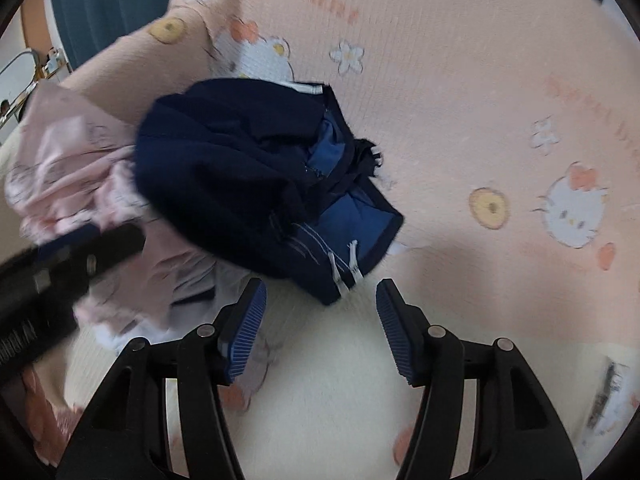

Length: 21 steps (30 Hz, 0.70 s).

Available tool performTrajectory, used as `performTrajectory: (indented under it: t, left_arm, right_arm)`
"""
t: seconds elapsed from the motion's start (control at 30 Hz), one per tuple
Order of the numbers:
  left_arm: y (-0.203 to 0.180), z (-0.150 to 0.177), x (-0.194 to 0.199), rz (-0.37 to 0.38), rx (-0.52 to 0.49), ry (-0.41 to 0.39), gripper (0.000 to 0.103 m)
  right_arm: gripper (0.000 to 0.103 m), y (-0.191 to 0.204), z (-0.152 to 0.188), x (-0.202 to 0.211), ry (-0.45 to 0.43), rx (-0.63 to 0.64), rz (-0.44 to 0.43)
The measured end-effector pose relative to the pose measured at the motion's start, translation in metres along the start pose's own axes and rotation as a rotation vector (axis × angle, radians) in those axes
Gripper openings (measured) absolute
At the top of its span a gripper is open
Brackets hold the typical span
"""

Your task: Fold clothes

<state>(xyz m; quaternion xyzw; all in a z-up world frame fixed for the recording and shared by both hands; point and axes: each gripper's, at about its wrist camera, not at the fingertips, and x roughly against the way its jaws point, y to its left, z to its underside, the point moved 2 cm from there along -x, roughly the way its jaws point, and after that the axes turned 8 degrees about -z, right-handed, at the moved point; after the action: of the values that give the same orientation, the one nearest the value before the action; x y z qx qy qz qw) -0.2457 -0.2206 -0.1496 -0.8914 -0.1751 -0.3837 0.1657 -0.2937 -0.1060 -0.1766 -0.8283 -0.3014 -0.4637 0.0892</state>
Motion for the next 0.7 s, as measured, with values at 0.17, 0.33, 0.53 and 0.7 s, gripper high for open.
performTrajectory:
  t: [0.17,0.33,0.53,0.7]
  left_arm:
    - [0.001,-0.002,-0.022,0.038,0.047,-0.051,0.064]
    - [0.003,-0.005,-0.029,0.044,0.01,-0.045,0.064]
    - [-0.003,-0.008,-0.026,0.1,0.008,-0.049,0.064]
    - [-0.017,-0.005,-0.026,0.217,0.028,-0.026,0.065]
  right_arm:
    - [0.076,0.004,-0.005,-0.05,0.032,0.036,-0.082]
    - [0.049,0.01,-0.011,-0.093,0.078,0.089,-0.115]
    - [0.005,0.01,-0.014,-0.084,0.049,0.135,-0.099]
    - [0.003,-0.006,-0.015,-0.036,-0.056,0.125,0.002]
